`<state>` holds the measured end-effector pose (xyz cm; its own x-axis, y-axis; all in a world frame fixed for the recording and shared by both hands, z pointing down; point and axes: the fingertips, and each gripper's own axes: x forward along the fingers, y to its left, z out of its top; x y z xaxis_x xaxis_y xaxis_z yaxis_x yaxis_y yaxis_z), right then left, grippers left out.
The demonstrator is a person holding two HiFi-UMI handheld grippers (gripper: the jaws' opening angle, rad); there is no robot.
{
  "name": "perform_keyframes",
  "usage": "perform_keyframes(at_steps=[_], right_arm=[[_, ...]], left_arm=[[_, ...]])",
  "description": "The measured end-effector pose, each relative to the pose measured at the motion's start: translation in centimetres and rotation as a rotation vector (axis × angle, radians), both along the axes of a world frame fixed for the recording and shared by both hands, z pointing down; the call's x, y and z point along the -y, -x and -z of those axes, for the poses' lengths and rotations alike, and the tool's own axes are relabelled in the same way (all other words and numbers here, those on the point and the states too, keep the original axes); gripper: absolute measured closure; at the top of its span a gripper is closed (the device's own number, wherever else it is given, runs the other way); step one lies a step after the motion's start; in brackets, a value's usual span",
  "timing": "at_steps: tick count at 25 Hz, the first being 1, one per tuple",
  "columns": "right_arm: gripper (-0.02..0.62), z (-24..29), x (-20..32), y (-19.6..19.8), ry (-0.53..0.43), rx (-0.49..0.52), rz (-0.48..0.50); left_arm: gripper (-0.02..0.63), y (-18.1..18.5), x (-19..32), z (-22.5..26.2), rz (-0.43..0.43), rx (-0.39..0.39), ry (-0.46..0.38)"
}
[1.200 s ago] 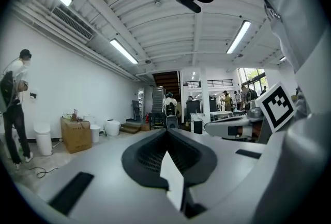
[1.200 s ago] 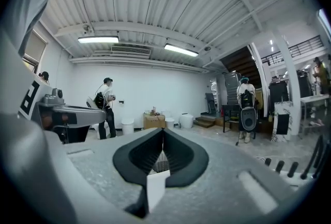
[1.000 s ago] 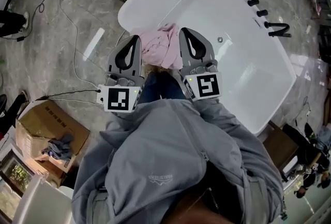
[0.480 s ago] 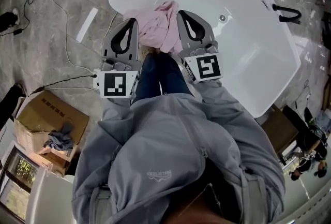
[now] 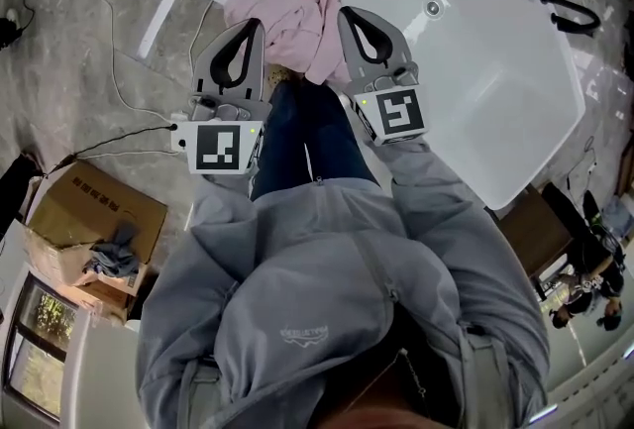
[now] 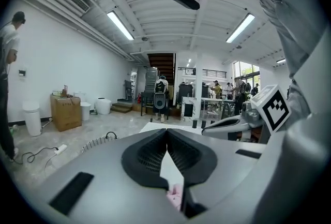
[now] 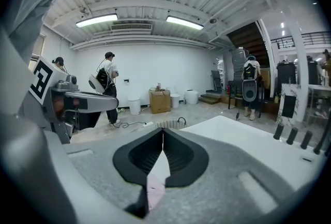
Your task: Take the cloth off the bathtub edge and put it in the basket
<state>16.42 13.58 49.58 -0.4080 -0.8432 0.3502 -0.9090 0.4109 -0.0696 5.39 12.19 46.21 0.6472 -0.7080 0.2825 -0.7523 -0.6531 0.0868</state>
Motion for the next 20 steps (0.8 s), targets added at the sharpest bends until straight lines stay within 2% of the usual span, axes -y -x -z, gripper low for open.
perform_keyframes(at_steps=[15,20], right_arm=[[0.591,-10.9,-2.7,-0.8,0.159,-0.024,-0.007],[0.591,-13.3,-3.4,-0.8,0.199,-0.036,0.0]], left_arm=[[0.6,-0.2,-2.0,-10.2,-0.043,0.042,0.12],[0.6,0.0,-2.3,-12.9,-0.033,0.034,0.156]])
